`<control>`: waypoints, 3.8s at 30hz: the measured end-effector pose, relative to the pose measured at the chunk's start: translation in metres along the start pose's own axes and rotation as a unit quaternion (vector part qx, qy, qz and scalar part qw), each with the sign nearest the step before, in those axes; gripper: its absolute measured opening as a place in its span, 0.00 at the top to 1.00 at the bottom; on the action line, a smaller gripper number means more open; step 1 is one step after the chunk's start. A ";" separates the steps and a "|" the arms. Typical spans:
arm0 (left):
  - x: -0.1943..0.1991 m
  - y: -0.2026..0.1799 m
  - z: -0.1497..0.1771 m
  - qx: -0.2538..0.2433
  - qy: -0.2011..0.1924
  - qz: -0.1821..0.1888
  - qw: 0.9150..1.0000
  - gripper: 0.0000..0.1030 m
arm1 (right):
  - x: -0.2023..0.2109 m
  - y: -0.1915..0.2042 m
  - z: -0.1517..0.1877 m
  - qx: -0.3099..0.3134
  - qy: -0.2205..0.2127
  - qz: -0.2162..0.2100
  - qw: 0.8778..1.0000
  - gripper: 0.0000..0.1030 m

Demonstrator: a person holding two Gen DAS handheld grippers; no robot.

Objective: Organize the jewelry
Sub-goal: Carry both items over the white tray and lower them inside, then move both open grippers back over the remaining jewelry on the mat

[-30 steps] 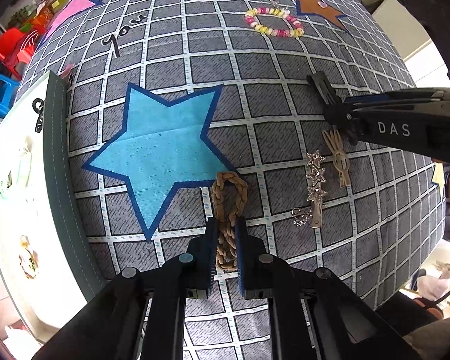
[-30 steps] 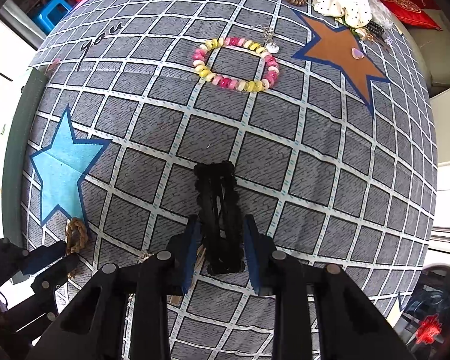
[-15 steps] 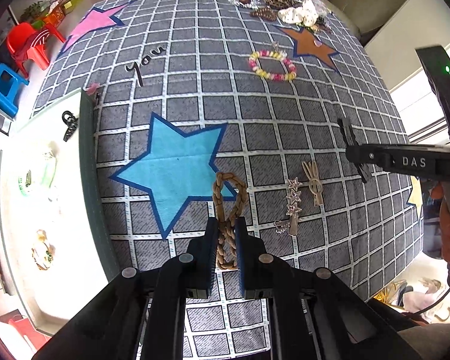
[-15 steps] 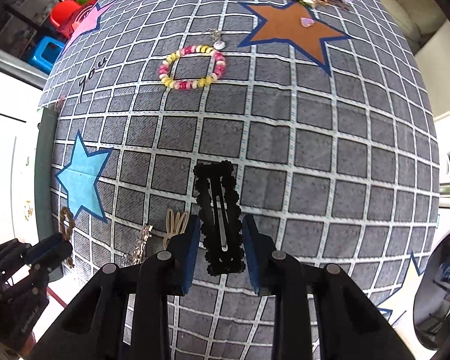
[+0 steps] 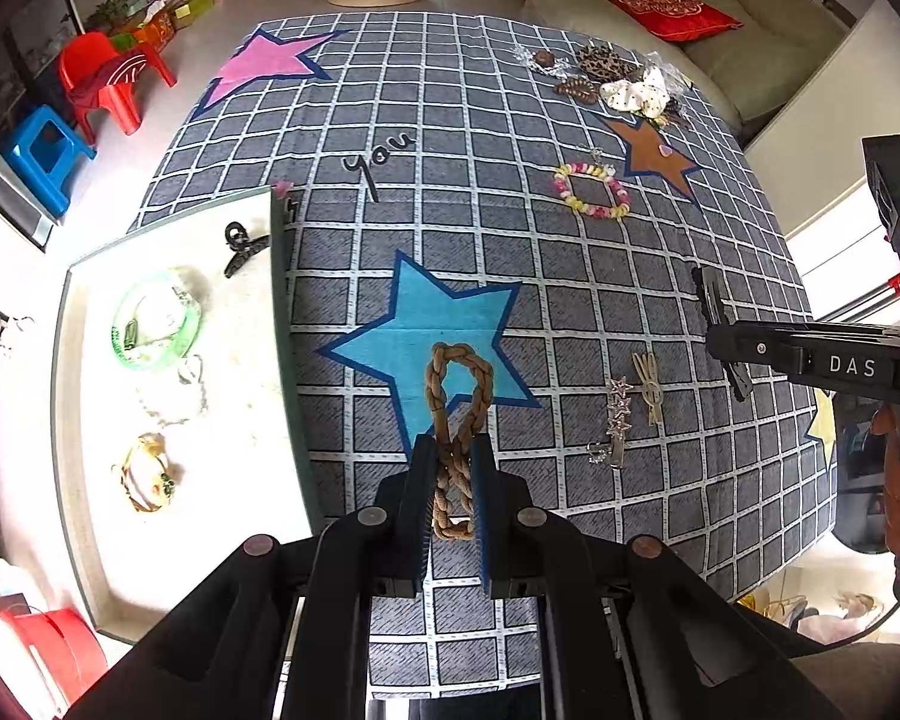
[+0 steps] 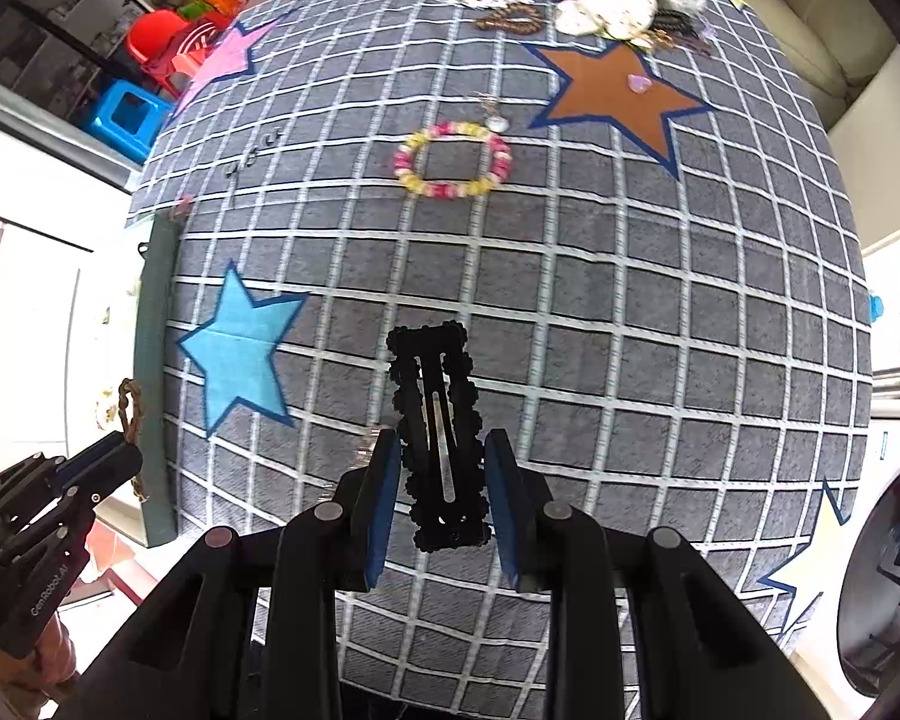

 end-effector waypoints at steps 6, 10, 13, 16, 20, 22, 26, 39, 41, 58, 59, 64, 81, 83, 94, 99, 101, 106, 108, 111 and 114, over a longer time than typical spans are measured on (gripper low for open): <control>0.017 0.038 0.012 0.035 -0.016 -0.016 0.999 0.82 | 0.006 0.056 -0.011 0.050 -0.007 -0.021 0.998 0.70; 0.027 0.073 0.025 0.069 -0.025 -0.033 0.997 0.82 | 0.005 0.103 -0.021 0.090 -0.009 -0.040 0.995 0.70; 0.032 0.101 0.036 0.098 -0.029 -0.046 0.994 0.82 | -0.001 0.140 -0.025 0.118 -0.004 -0.054 0.992 0.70; 0.034 0.128 0.049 0.127 -0.029 -0.060 0.990 0.82 | -0.009 0.175 -0.028 0.150 0.004 -0.063 0.987 0.70; 0.028 0.165 0.067 0.164 -0.024 -0.079 0.983 0.82 | -0.023 0.219 -0.029 0.185 0.018 -0.073 0.980 0.70; 0.023 0.180 0.073 0.181 -0.020 -0.084 0.980 0.82 | -0.032 0.238 -0.030 0.198 0.027 -0.078 0.977 0.70; 0.008 0.201 0.082 0.201 -0.009 -0.093 0.975 0.82 | -0.058 0.266 -0.029 0.198 0.057 -0.086 0.975 0.70; -0.032 0.224 0.092 0.215 0.022 -0.118 0.969 0.82 | -0.123 0.267 -0.056 0.121 0.091 -0.049 0.987 0.70; -0.038 0.224 0.091 0.211 0.029 -0.123 0.969 0.82 | -0.126 0.271 -0.059 0.128 0.090 -0.040 0.987 0.70; -0.033 0.214 0.086 0.174 0.044 -0.183 0.967 0.82 | -0.138 0.298 -0.050 0.184 0.107 -0.022 0.977 0.62; -0.033 0.213 0.087 0.174 0.046 -0.183 0.967 0.82 | -0.136 0.298 -0.048 0.181 0.107 -0.031 0.977 0.59; -0.031 0.209 0.085 0.171 0.047 -0.185 0.967 0.81 | -0.122 0.302 -0.049 0.184 0.097 -0.061 0.976 0.45; 0.015 0.195 0.076 0.178 0.006 -0.177 0.968 0.00 | -0.059 0.272 -0.064 0.159 0.064 -0.096 0.981 0.34; 0.019 0.193 0.078 0.186 0.006 -0.165 0.969 0.00 | -0.053 0.264 -0.060 0.154 0.060 -0.094 0.982 0.22; 0.035 0.155 0.074 0.169 0.018 -0.121 0.978 0.00 | -0.014 0.195 -0.052 0.097 0.040 -0.099 0.990 0.18; 0.044 0.120 0.061 0.147 0.011 -0.111 0.983 0.00 | 0.009 0.150 -0.057 0.067 -0.005 -0.095 0.993 0.17; 0.048 0.106 0.055 0.152 0.003 -0.108 0.982 0.00 | 0.016 0.136 -0.055 0.076 -0.014 -0.084 0.993 0.17; 0.056 0.079 0.044 0.152 -0.003 -0.153 0.977 0.00 | 0.036 0.102 -0.049 0.118 -0.025 -0.068 0.990 0.17; 0.054 0.066 0.043 0.148 0.006 -0.155 0.977 0.00 | 0.041 0.090 -0.045 0.124 -0.022 -0.069 0.990 0.17; 0.049 0.044 0.043 0.140 0.013 -0.138 0.980 0.00 | 0.046 0.068 -0.042 0.126 -0.020 -0.063 0.990 0.17; 0.046 0.029 0.046 0.146 0.014 -0.132 0.980 0.00 | 0.049 0.044 -0.039 0.115 -0.024 -0.060 0.991 0.17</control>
Point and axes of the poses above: each gripper's, at about its wrist camera, not at the fingertips, and x roughly against the way its jaws point, y to its left, z to its underside, the point moved 7 cm from there along -x, roughly the way its jaws point, and after that the axes turned 1 degree about z, right-handed, at the moved point
